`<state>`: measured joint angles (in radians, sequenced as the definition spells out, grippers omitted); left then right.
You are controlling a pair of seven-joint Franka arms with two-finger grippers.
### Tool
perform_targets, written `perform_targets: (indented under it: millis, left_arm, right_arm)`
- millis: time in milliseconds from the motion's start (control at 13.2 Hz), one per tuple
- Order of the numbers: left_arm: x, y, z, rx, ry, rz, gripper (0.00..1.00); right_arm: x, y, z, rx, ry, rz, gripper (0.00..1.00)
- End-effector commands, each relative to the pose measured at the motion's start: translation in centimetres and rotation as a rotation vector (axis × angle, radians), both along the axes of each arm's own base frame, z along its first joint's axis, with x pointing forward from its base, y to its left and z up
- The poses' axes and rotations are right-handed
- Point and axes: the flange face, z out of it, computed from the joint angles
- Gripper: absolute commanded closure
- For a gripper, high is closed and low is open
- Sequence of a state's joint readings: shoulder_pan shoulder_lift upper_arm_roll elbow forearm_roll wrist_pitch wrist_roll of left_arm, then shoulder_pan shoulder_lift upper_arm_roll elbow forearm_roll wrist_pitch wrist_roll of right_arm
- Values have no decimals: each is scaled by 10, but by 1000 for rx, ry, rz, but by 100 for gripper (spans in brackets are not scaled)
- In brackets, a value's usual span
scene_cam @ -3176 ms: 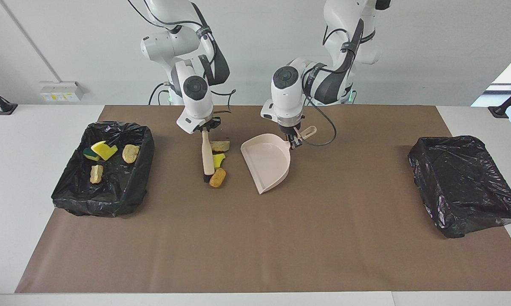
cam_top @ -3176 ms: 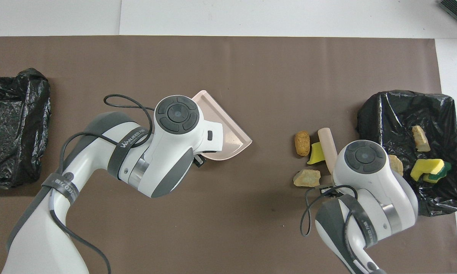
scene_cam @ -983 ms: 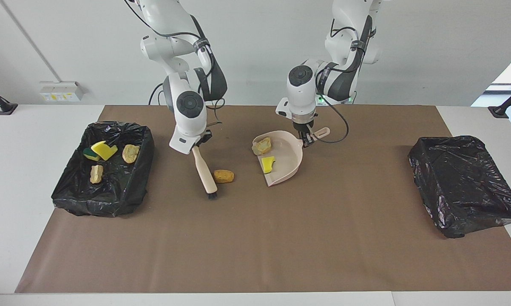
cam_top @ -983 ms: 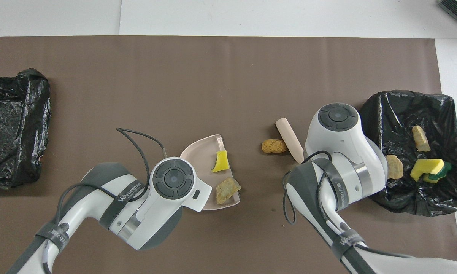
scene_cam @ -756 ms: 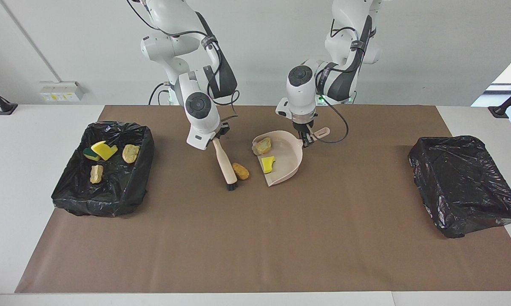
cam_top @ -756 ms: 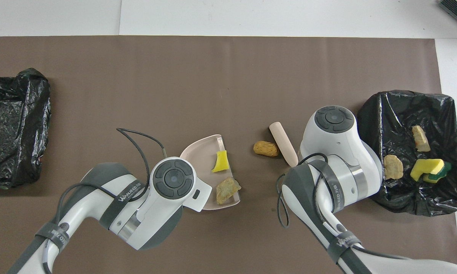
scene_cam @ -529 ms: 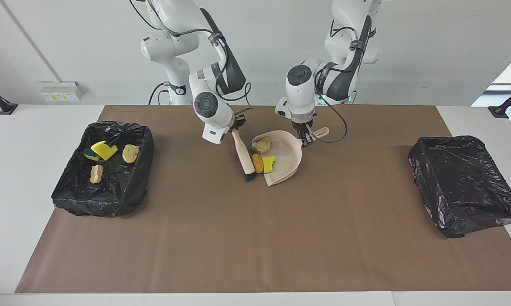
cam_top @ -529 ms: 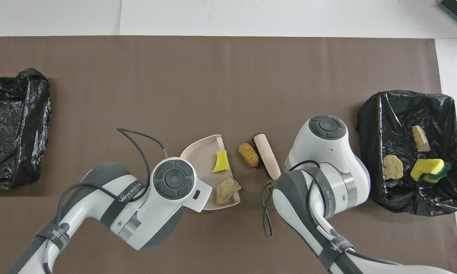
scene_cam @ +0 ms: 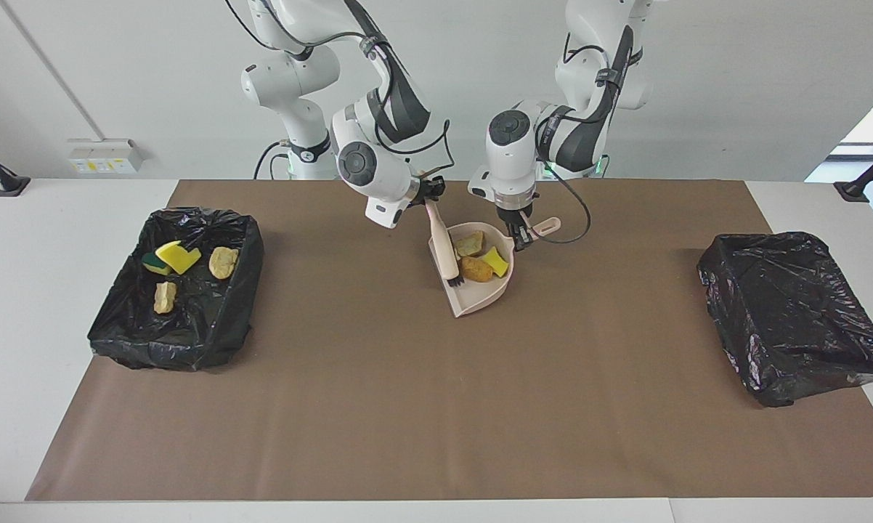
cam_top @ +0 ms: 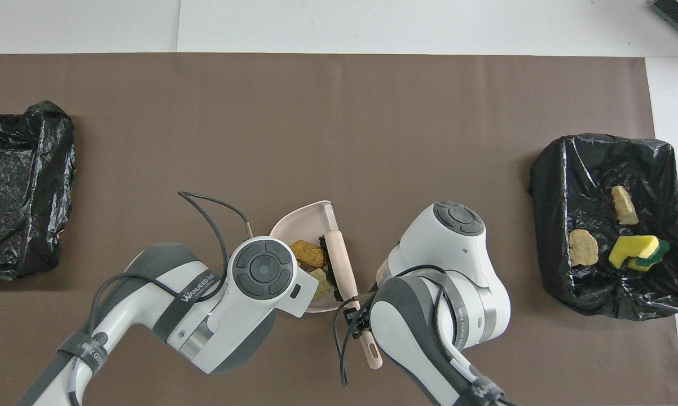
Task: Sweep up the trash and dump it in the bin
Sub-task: 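Sweep the sponge, nugget and chunk into the dustpan with the right gripper, then carry the dustpan to the bin farthest from the right gripper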
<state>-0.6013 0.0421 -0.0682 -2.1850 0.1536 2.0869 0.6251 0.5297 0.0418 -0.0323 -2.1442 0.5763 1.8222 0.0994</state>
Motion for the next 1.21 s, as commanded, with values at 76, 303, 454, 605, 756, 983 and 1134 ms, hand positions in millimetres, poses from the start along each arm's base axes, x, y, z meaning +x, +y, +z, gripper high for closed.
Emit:
perform_targets:
  millis: [76,303,454,605,756,983,1134]
  left_arm:
    - [10,11,1,-14,8,-64,100]
    - [19,28,23,-32,-14,-74,100]
    - [29,61,53,-45,-33,-100,100]
    - [45,115,82,-50,-34,-89,100]
    - [64,179,106,-54,-22,-106,100]
    - [99,264,141,-58,-62,-90,100]
    - [113,324,153,-59,-75,-4,100]
  right_arm:
    - [-10,-23,50,-257,-9,-130,100]
    - [-40,-11,58,-425,18,-170,100]
    - [-87,16,64,-465,8,-143,100]
    - [-111,13,46,-431,-13,-110,100]
    - [-123,24,19,-406,-52,-120,100]
    - [-124,32,13,-385,-81,-139,100]
    - [-119,35,9,-364,-110,-158,100]
